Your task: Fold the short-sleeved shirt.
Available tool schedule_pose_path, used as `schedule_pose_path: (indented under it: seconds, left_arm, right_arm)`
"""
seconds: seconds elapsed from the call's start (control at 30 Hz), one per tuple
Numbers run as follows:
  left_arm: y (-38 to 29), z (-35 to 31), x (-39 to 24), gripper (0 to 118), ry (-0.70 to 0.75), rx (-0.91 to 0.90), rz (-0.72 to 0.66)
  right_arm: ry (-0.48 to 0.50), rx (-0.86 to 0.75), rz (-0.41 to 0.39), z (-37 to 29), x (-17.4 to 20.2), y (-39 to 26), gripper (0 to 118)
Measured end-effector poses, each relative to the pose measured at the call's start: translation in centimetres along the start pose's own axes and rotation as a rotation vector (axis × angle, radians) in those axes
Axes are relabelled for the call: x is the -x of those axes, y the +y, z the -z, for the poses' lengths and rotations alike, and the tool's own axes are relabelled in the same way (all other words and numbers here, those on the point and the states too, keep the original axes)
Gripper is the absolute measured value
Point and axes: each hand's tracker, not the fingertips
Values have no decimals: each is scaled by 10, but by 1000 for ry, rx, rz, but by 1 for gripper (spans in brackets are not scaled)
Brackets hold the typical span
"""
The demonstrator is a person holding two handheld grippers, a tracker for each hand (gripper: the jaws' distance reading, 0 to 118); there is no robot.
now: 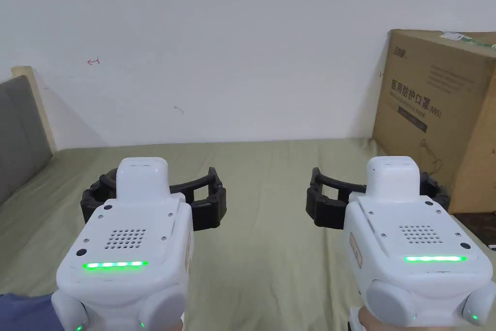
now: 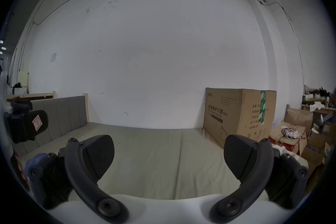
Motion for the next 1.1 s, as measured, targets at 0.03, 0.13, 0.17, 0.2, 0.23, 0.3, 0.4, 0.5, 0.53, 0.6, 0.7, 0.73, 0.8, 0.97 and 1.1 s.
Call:
schedule_pose_path:
  seconds: [0.03,0.13,0.17,0.2,0.23,0.3,0.4,0.5,0.53,0.6,0.7,0.73,0.8,0.97,1.1]
  left_arm:
    - [0,0,1,118,1,3,-4]
    - [-1,3,4,118,0,14,-14]
    - [-1,3,5,118,-1,15,-21]
    - [-1,3,5,118,1,15,-25]
    - [-1,4,5,118,4,15,-26]
    - [-1,5,6,118,9,17,-22]
    - [-2,6,6,118,13,23,-14]
    - [-2,5,6,118,19,13,-11]
    - [-2,5,6,118,18,12,-12]
    - [-1,5,5,118,13,13,-16]
    - [-1,4,5,118,11,14,-14]
    - [-1,4,4,118,10,12,-14]
    - [-1,4,4,118,9,13,-14]
    - [0,4,3,118,10,18,-5]
    - [0,4,3,118,8,23,-14]
  right_arm:
    - [7,3,12,-1,-2,1,117]
    - [17,-2,29,0,-5,3,117]
    - [14,-4,26,-2,-4,4,117]
    - [11,-8,19,-2,-4,4,117]
    - [12,-11,12,-2,-4,5,117]
    - [15,-21,-4,-2,-3,5,117]
    - [2,-31,-21,-3,-3,6,117]
    - [2,-30,-13,-4,-4,7,117]
    - [0,-31,-10,-4,-4,7,117]
    - [-9,-32,-8,-4,-4,6,117]
    - [-20,-33,3,-5,-5,6,117]
    - [-22,-37,10,-6,-6,6,117]
    - [-20,-40,21,-7,-8,6,117]
    - [-35,-41,34,-8,-11,6,117]
    - [-39,-43,59,-9,-13,6,117]
